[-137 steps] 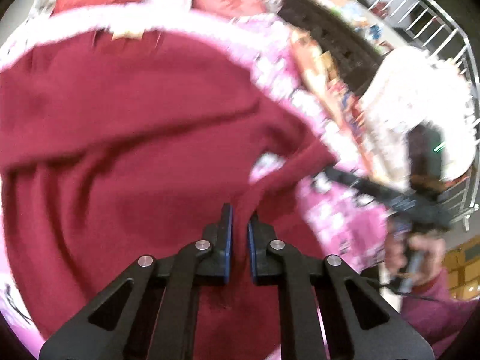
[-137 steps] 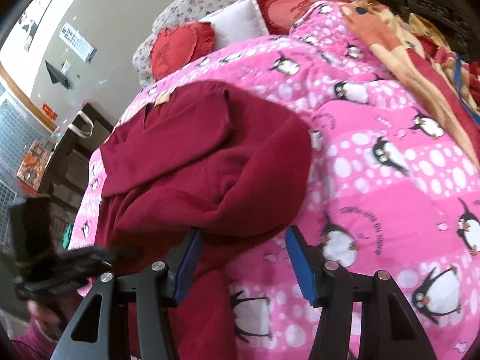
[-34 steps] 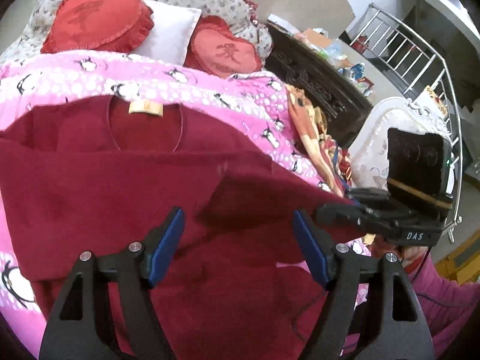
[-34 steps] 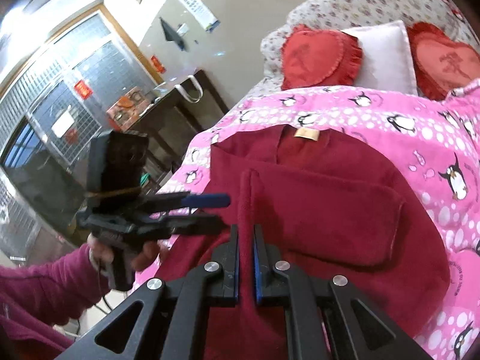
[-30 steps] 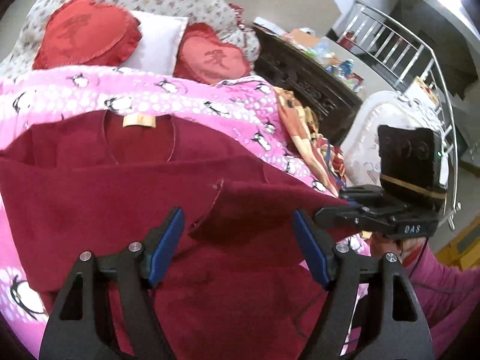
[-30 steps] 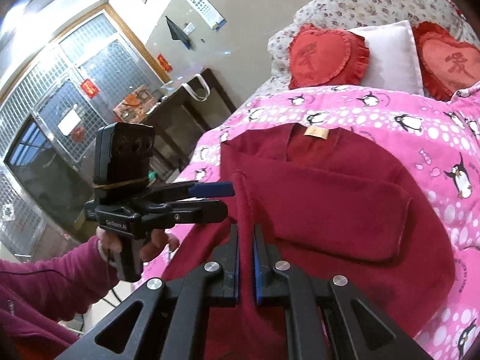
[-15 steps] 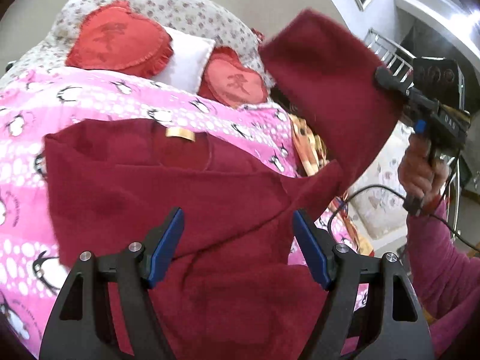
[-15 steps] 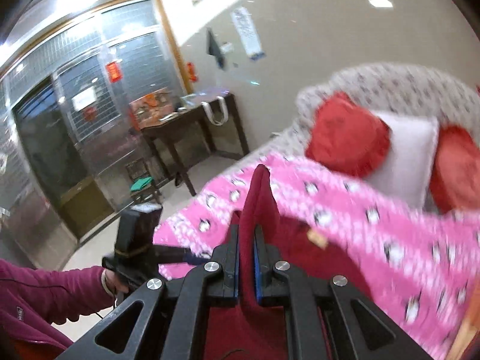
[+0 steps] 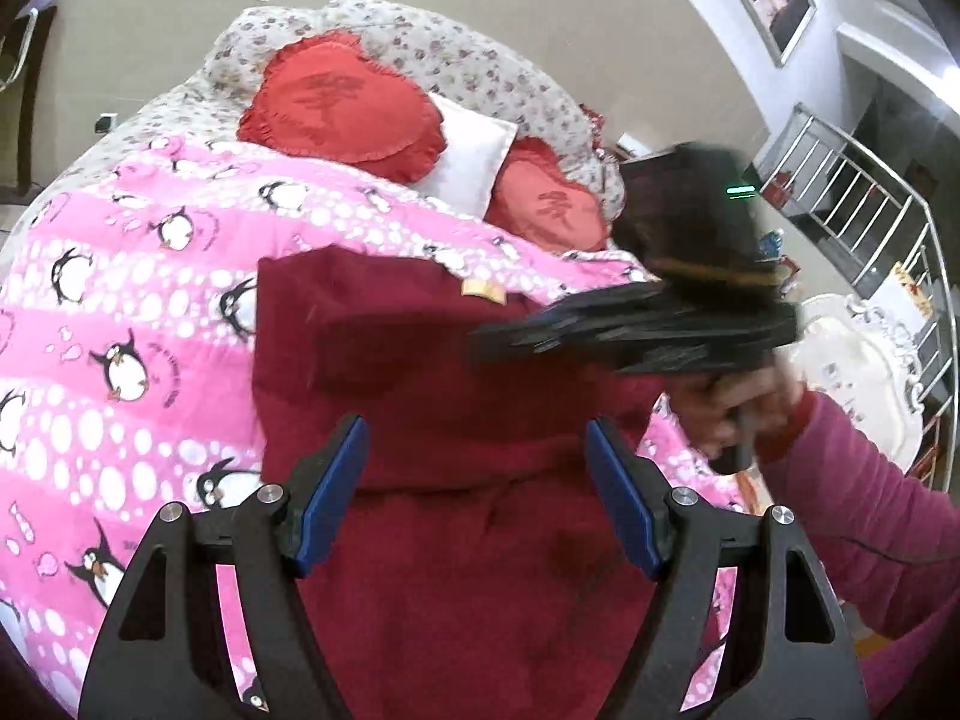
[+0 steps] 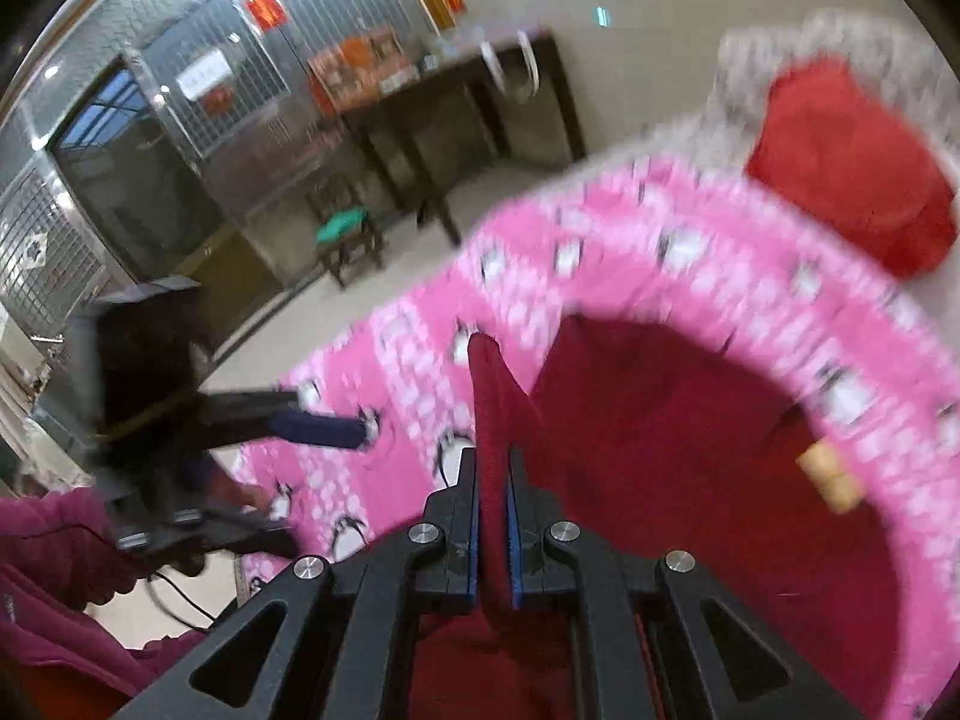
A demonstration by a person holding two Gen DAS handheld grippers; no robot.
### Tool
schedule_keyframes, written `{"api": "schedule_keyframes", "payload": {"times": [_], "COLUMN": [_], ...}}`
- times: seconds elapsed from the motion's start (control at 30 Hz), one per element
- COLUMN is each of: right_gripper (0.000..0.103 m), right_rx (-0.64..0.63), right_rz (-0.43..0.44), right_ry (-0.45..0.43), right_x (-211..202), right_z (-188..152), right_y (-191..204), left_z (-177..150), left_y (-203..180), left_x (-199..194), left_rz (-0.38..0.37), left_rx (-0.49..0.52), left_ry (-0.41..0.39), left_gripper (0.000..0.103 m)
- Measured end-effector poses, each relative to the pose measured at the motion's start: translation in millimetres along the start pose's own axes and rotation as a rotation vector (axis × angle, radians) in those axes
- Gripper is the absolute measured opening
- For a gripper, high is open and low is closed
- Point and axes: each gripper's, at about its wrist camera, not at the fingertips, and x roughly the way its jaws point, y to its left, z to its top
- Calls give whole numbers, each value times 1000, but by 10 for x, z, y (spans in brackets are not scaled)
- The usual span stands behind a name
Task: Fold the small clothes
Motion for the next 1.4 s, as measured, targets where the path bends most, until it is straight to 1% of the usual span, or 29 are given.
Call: {"api": "schedule_keyframes", "payload": {"times": [0.03, 0.1, 0.13, 0.2, 0.23, 0.3, 0.37, 0.43, 0.5, 0.53, 0.57, 0.6, 0.63, 0.67, 0.7, 0.73, 0.77, 0.87, 0.9, 0.97, 1.03, 1.07, 1.13, 1.2, 1.23, 1.3, 1.4], "right_gripper": [6, 6, 6, 6, 6, 6, 6, 6, 7, 8, 12, 20, 26, 38, 39, 39, 39, 39, 39, 39, 37, 34, 33, 32, 32, 32, 30], "right_rx": [30, 76, 106, 158, 152, 90, 52, 73, 118, 156, 211, 251, 282, 293, 284, 257, 235, 131, 97, 28, -41, -70, -100, -140, -159, -178, -210], "right_rz": [-3, -13, -9, 48, 79, 145, 160, 125, 41, -26, -88, -115, -135, -169, -184, -193, -198, -237, -245, -258, -302, -333, -369, -438, -470, -497, -551], "right_ry": [32, 41, 33, -4, -18, -44, -53, -30, 23, 46, 67, 76, 65, 19, -13, -64, -96, -167, -173, -150, -124, -92, -24, 15, 31, 47, 47], "right_x": [193, 346, 358, 239, 162, -25, -123, -39, 202, 320, 425, 483, 474, 365, 272, 86, -58, -445, -499, -463, -292, -160, 75, 258, 321, 392, 463], "right_z": [-24, -45, -38, -21, -1, 6, 9, 6, -10, -29, -48, -60, -75, -90, -102, -132, -169, -323, -387, -514, -623, -676, -799, -897, -939, -986, -971], "right_y": [-107, -228, -289, -319, -273, -118, -40, -120, -305, -414, -544, -622, -675, -668, -633, -549, -470, -164, -72, 81, 219, 255, 238, 217, 197, 160, 123], "left_z": [-23, -56, -76, -97, -103, -110, -112, -102, -93, -86, -82, -78, -72, -71, -70, -70, -71, -80, -83, -84, -87, -90, -101, -113, -114, -105, -85], "left_y": [16, 49, 62, 108, 121, 148, 173, 174, 169, 163, 158, 157, 166, 181, 202, 242, 271, 399, 441, 543, 640, 705, 799, 824, 815, 788, 782], "left_x": [29, 67, 68, 47, 35, 24, 37, 84, 144, 203, 234, 268, 306, 326, 347, 382, 409, 527, 572, 701, 812, 881, 983, 1013, 988, 898, 767], "left_rz": [8, 29, 37, 40, 38, 37, 38, 48, 51, 53, 62, 77, 93, 98, 104, 123, 142, 197, 217, 275, 318, 330, 351, 341, 330, 329, 314], "left_rx": [-2, 2, 7, 7, 4, -5, -15, -29, -44, -48, -47, -44, -43, -45, -48, -57, -64, -102, -117, -153, -187, -209, -243, -250, -239, -218, -229], "left_ry": [10, 28, 31, 26, 23, 17, 9, 8, 15, 24, 29, 36, 42, 44, 46, 51, 56, 66, 71, 88, 109, 128, 173, 194, 189, 160, 118], "left_gripper": [75, 75, 75, 75, 75, 75, 75, 75, 75, 75, 75, 75, 75, 75, 75, 75, 75, 75, 75, 75, 75, 75, 75, 75, 75, 75, 75]}}
